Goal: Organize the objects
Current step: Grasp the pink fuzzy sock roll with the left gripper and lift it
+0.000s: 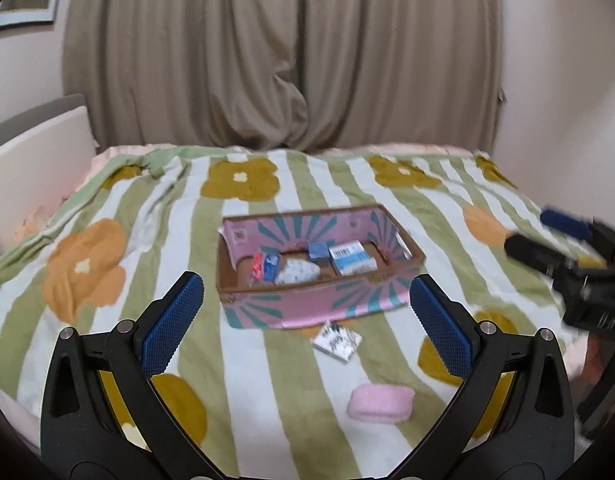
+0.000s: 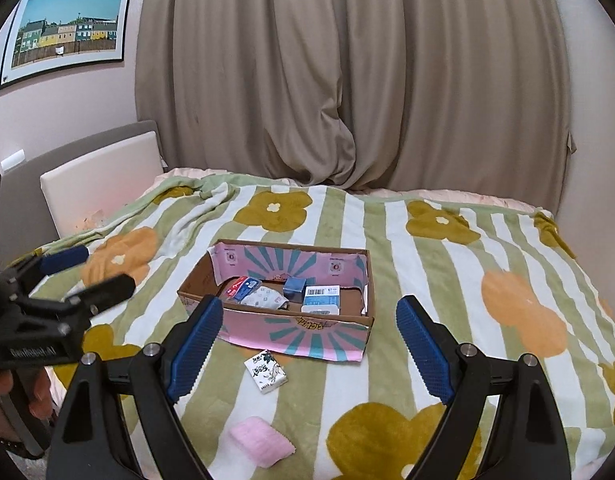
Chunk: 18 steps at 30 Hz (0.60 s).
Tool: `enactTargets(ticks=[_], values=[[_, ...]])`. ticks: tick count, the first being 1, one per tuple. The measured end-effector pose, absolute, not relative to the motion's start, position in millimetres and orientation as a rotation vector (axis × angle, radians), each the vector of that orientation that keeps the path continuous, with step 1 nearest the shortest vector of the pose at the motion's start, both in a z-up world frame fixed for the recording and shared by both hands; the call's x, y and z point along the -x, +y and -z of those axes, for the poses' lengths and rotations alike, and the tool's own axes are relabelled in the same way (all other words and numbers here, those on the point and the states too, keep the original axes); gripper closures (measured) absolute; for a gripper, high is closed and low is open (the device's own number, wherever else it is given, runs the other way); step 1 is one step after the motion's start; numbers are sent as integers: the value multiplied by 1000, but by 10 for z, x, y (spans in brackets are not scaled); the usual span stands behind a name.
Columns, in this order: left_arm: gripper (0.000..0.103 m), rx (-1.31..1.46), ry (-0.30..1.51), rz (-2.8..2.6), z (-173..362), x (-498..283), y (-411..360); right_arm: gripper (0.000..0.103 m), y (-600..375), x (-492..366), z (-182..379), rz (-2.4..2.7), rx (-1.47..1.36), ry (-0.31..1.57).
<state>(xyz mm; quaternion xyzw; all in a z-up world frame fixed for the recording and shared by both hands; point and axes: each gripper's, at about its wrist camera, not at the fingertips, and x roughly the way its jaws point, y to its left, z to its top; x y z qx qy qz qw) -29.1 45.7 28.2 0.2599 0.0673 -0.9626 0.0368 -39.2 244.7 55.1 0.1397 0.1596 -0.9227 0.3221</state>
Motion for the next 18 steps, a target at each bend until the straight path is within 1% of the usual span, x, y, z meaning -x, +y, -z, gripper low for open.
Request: enactTargets(ticks=[3,8,14,18], values=[[0,-881,230,3001,-65,329,582,17,2497,376,-574,2414,-361,404],[0,-1160,292,3039,529,538,882,17,2552,404,-539,2405,-374,408],[0,-1472,237,2961,1352,798,1233,17,2622,482,-470,2382,-413,408],[0,-1587,307,2919,1719,890,1283,17,2675,557,-406,2375,-444,410]])
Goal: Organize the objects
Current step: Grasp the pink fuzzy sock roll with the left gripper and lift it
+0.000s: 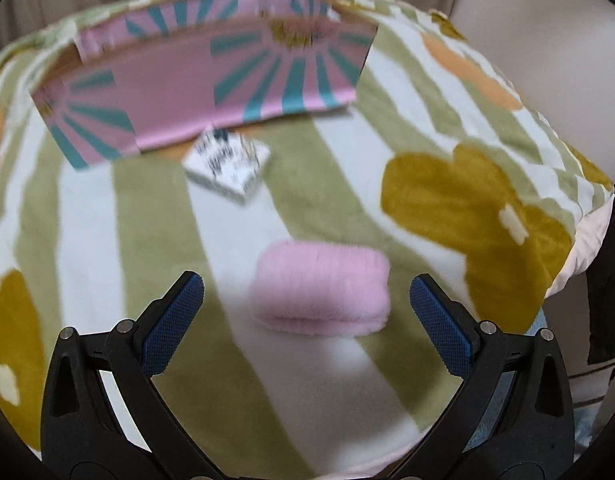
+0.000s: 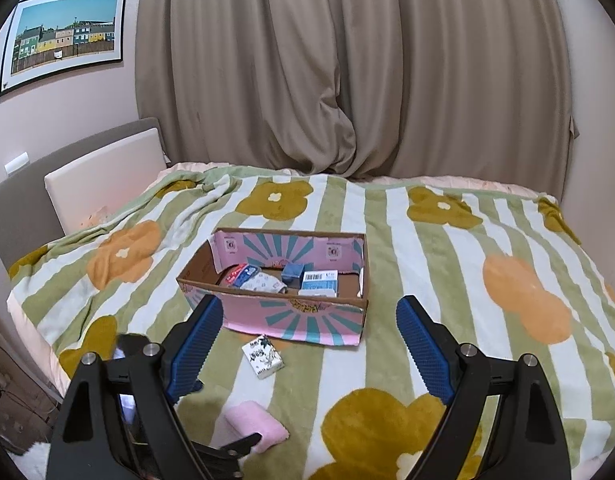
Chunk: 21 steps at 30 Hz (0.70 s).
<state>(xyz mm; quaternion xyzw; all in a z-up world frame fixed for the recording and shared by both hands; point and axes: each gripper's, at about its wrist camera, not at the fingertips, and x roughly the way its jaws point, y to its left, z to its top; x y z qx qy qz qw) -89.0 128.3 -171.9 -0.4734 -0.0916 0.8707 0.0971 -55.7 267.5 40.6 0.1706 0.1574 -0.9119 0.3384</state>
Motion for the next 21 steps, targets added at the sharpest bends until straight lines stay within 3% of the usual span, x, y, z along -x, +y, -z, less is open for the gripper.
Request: enactTargets(ticks=[10,12,16,21], values=[[2,1429,-364,-2500,1959,969,1280,17,2715,713,-263,2361,-508,412],[8,1440,-385,-2486,1988,1000,1272,17,2712,721,-250,2360,-511,413],[29,1443,-420,-2447,2021,1017,1273,17,2710,731,-245,2338,-505,418],[44,1424,-433,-2459,1977,1001,1245,17,2687,737,-218,2329,-509,416]])
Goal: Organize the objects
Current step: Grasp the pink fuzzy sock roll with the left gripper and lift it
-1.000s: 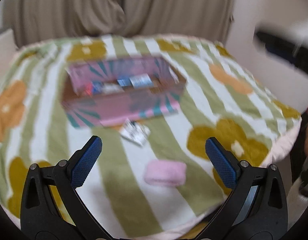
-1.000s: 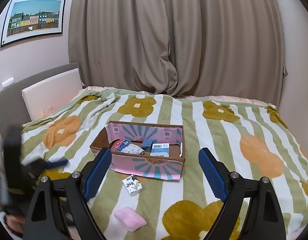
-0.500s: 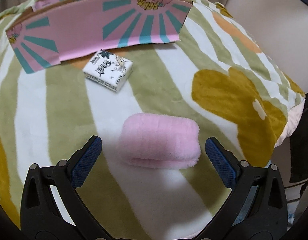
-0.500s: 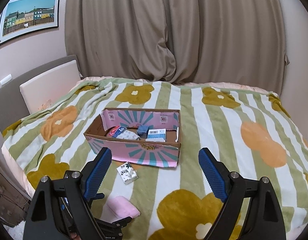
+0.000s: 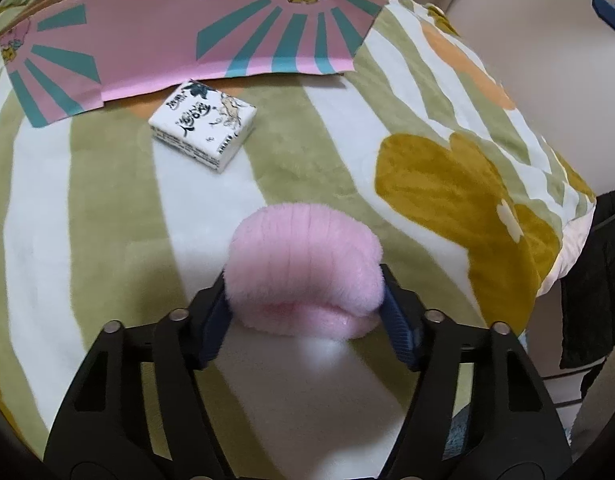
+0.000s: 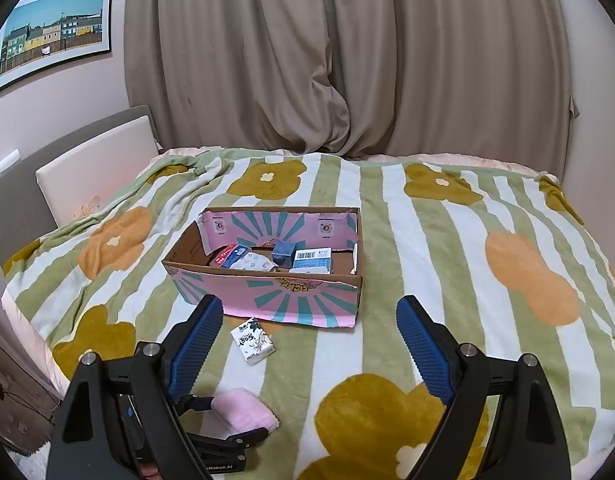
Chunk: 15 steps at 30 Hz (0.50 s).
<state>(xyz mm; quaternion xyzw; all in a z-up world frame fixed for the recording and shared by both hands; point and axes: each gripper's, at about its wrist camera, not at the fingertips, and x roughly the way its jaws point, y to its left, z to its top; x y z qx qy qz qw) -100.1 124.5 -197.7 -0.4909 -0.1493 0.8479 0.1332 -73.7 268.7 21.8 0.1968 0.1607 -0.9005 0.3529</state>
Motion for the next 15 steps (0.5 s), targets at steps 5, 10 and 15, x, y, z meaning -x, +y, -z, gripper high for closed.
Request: enactTargets(ticks=[5,10,15], values=[[59,1398,-491,-2468,1907,995,1143,17,2654,740,-201,2320,-506,424],[62,1358,-496,-2498,1781,960,1092,17,2669,728,-210,2320,-498,420],[62,1281,-488,-2548,1530,887,1033,17,2684,719,-232,2320,-488,415]])
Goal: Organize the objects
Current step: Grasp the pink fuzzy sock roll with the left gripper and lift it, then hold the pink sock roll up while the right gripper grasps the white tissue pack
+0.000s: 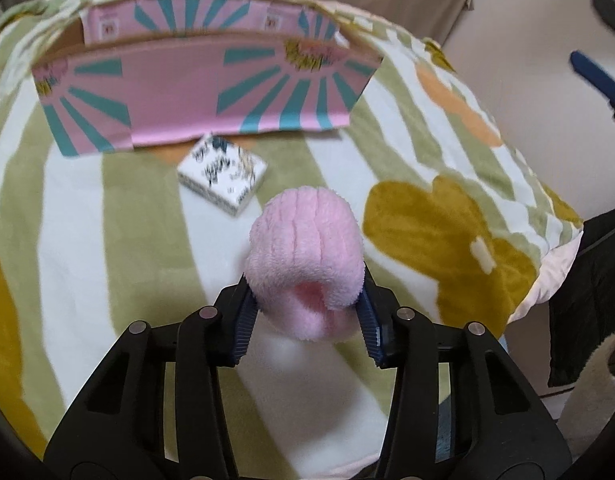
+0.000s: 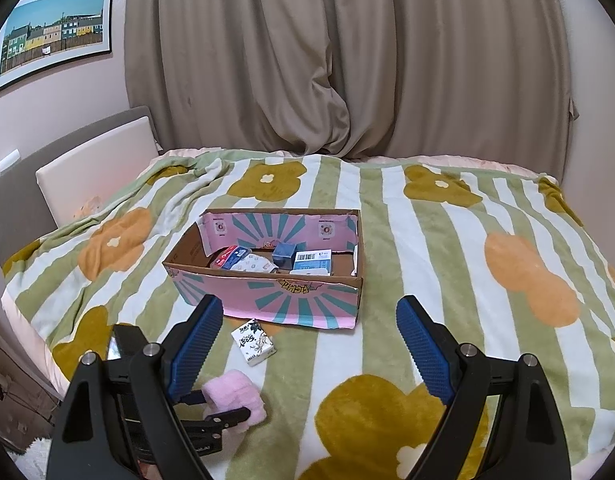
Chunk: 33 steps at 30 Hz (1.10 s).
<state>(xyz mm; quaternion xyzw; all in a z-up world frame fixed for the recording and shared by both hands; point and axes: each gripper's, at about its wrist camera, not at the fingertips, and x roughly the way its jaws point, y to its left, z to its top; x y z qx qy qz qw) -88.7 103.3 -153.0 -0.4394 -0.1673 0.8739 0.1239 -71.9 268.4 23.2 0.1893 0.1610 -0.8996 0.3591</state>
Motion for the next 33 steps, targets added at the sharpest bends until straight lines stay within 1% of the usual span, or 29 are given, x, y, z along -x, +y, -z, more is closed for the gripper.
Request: enactTargets(ticks=[7,12,14,18,21,26,29,33], values=[[62,1112,-472,-2667,959,716,874,17,2690,686,-291,2294,-449,408],[62,923,-465,-2806,384,499,692,17,2709,636,-357,2293,-421,391],[62,858,-435,-2880,159,406,641,17,2711,612,-382,2290,-409,389],[62,762,-417,-2956,-157,278,521,17,2705,549,-414,2281,-387,395],[62,722,-413,-2990,-294,212,437,17,2684,522,-426,2275,-374,400],[62,708,-417,-3017,-360,177,369,17,2569,564,-352,2247,-378,430],[62,707,-413,-3030,-374,145,361,17,2383,705,-127,2211,-421,495],[62,698,-407,-3057,-387,85,345,17,2017,942,343,2139,-473,616]])
